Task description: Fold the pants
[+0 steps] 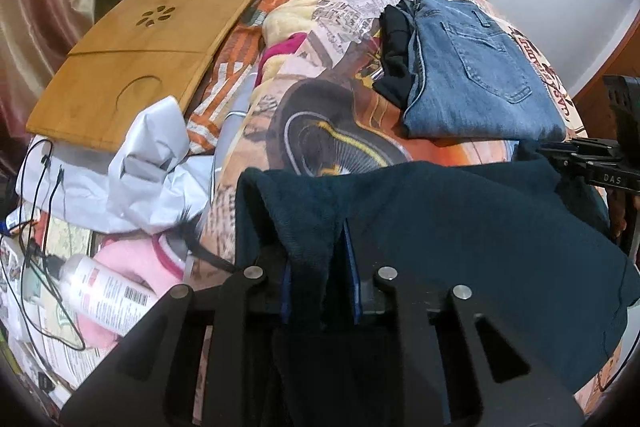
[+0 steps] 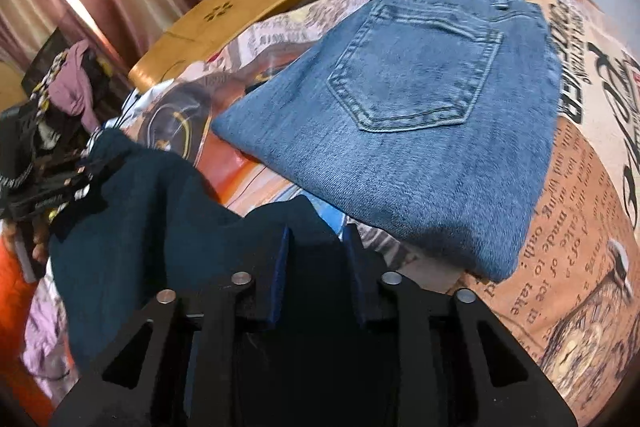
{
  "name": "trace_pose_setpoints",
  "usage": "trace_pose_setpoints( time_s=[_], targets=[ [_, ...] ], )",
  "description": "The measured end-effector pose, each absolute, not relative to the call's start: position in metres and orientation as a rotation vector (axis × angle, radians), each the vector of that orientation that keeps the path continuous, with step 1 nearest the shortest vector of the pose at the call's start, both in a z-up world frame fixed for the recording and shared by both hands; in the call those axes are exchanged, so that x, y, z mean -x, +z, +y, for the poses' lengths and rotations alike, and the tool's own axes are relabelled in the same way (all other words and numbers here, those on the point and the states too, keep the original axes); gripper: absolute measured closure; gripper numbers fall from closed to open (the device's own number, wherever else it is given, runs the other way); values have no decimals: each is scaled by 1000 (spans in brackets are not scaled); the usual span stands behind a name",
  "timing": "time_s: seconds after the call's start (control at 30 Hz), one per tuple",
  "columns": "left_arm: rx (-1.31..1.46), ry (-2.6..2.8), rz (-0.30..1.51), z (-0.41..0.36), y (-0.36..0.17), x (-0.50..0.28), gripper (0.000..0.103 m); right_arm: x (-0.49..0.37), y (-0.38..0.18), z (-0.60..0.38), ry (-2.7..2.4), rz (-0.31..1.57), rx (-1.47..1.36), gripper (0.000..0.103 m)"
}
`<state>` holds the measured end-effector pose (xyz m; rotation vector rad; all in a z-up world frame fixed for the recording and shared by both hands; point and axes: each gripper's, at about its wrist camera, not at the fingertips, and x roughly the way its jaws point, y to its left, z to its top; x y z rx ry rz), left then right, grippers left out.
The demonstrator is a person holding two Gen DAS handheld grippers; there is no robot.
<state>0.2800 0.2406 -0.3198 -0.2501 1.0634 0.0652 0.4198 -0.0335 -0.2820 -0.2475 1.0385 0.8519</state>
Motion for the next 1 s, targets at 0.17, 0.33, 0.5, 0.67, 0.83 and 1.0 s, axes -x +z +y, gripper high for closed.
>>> trace_pose_setpoints(
  time_s=[0.17, 0.33, 0.5, 0.67, 0.83, 1.0],
  targets=[
    [184, 96, 1019, 238, -297, -273, 89, -405, -259, -41, 834, 895, 238, 95],
    [129, 126, 939, 242, -261, -271, 90, -386, -225, -49, 830, 753, 254, 98],
    [72, 137, 927, 242, -248, -293, 90, -392, -215, -51, 786, 689, 286, 98],
    [2, 166, 1006, 239, -281, -329, 89, -415, -241, -40, 733, 732, 312, 98],
    [63, 137, 1099, 245, -322, -347, 89, -430, -266, -40, 727, 842, 295, 95],
    [96, 97, 1093, 243, -302, -337, 86, -418, -250, -45, 733, 873, 323, 88]
  ],
)
